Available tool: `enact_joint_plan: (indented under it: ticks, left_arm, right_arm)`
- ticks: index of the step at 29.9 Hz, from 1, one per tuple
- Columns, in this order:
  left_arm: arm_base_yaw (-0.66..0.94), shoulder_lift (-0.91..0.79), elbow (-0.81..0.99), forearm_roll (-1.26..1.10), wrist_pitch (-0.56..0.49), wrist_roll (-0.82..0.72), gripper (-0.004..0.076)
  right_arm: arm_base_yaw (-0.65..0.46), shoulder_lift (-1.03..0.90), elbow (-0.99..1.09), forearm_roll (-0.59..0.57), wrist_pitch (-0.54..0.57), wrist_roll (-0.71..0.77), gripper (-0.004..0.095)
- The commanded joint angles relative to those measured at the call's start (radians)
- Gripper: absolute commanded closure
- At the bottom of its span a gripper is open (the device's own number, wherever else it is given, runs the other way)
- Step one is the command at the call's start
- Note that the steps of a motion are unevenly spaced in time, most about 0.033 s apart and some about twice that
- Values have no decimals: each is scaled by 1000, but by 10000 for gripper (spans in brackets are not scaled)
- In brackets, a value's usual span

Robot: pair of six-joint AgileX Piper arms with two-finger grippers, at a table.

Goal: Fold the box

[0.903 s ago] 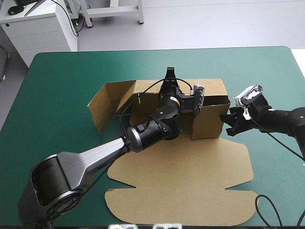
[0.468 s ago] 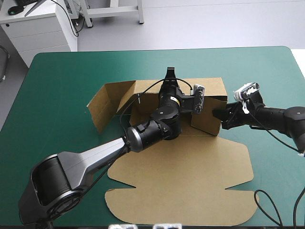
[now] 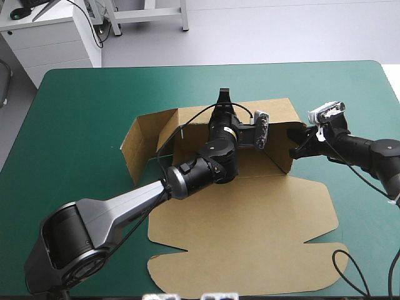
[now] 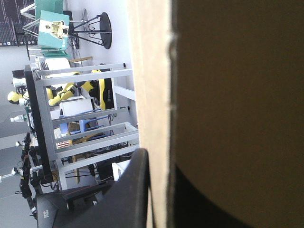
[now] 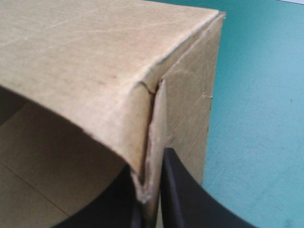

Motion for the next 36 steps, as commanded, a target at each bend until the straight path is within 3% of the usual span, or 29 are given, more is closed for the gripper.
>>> enact_joint_plan:
  ticks: [1,3,11,13,31,33,36]
  left_arm:
    - [-11,-41,-13,-34,-5,-19,729]
    - [-11,-41,-13,-32,-3,-19,709]
    - [-13,-41,-13,-86,4,-57,400]
    - [-22,-43,-13,-76,21,-89,358]
    - [-248,-193,-14,-71,94,-107,359]
    - [-263,-216,-14,-71,94,-115,382]
    - [-267,-252,-14,-66,85,-124,514]
  right_arm:
    - [9,-28,-26,28,24,-5,908]
    - [9,-28,-26,25,22,-3,908]
    - [9,-28,-26,-66,-14,51,907]
    - [9,-28,-26,-71,-29,53,907]
    - [9,-28,-26,-99,-59,61,908]
    - [9,-28,-26,-99,-60,61,908]
    - [9,-30,-26,-99,-71,88,908]
